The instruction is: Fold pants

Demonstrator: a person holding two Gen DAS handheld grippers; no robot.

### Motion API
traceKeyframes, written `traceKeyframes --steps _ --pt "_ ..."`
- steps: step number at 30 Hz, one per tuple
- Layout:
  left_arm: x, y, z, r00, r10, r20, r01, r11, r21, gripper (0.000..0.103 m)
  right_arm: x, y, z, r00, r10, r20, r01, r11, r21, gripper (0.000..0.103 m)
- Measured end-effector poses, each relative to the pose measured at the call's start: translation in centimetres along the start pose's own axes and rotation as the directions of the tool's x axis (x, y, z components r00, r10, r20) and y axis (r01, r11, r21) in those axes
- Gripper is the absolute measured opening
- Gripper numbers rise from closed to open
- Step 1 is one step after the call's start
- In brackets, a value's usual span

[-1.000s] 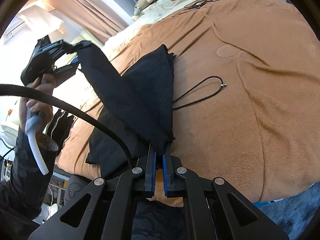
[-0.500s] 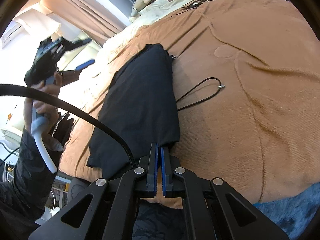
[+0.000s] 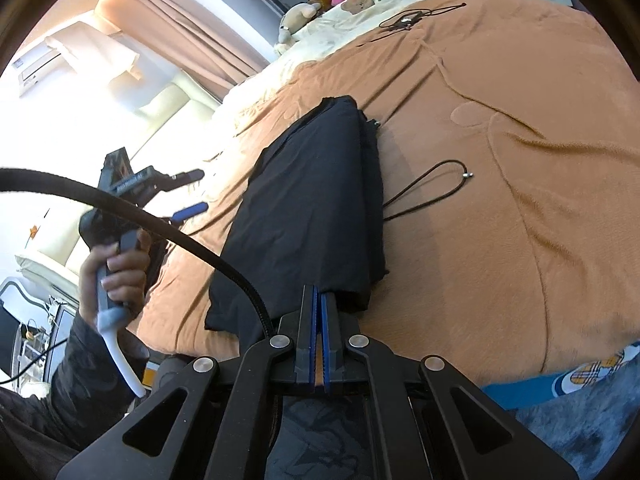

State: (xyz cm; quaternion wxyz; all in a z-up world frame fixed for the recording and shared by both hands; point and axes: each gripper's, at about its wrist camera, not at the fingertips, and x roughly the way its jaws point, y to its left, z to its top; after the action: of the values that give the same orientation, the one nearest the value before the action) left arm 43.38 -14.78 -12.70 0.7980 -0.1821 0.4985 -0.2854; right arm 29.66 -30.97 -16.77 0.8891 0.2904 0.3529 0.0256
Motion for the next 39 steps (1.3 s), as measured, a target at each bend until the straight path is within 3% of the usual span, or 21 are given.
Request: traceKeyframes --steps 13,20,22,27,31,33,35,37,39 --pt "0.6 4.2 -4.6 0.995 0.046 -0.084 -0.051 0.997 -0.058 0.069 1.3 0.6 -2.6 0.995 -0.049 -0.084 0.050 0.999 0.009 0.000" --pt "1.1 5.2 -5.9 0.994 0.032 -0.107 -0.041 0.996 -0.082 0.068 0.1 1.3 -1.3 0.994 -0.087 -0.059 0.086 0.996 -0.028 0.000" --pt "1.5 5.4 -6.1 0.992 0.032 -0.119 -0.042 0.995 -0.086 0.062 0.5 1.5 -1.2 0.992 -0.094 -0.084 0.091 0.995 -0.046 0.000" --pt "2.1 6.0 -6.8 0.988 0.043 -0.151 -0.056 0.995 -0.084 0.056 0.1 0.3 -0.4 0.974 -0.193 -0.119 0.189 0.981 -0.042 0.000" --pt "1.6 6.0 -6.3 0.990 0.035 -0.137 -0.046 0.996 -0.075 0.056 -1.8 0.0 1.4 0.987 -0.148 -0.067 0.147 0.989 -0.022 0.001" --pt "1.4 6.1 -5.9 0.991 0.036 -0.128 -0.045 0.996 -0.070 0.056 -1.9 0.2 2.4 0.989 -0.134 -0.058 0.133 0.991 -0.029 0.010" --pt "1.4 6.1 -5.7 0.992 0.033 -0.124 -0.042 0.997 -0.070 0.056 -1.7 0.2 3.2 0.991 -0.128 -0.049 0.127 0.991 -0.038 0.039" --pt "1.3 6.2 -5.5 0.992 0.029 -0.119 -0.037 0.997 -0.068 0.056 -1.4 0.3 4.1 0.991 -0.128 -0.026 0.127 0.991 -0.043 0.054" --pt "1.4 6.2 -5.3 0.993 0.022 -0.119 -0.029 0.998 -0.063 0.056 -0.6 0.4 5.1 0.993 -0.115 -0.024 0.113 0.992 -0.054 0.055"
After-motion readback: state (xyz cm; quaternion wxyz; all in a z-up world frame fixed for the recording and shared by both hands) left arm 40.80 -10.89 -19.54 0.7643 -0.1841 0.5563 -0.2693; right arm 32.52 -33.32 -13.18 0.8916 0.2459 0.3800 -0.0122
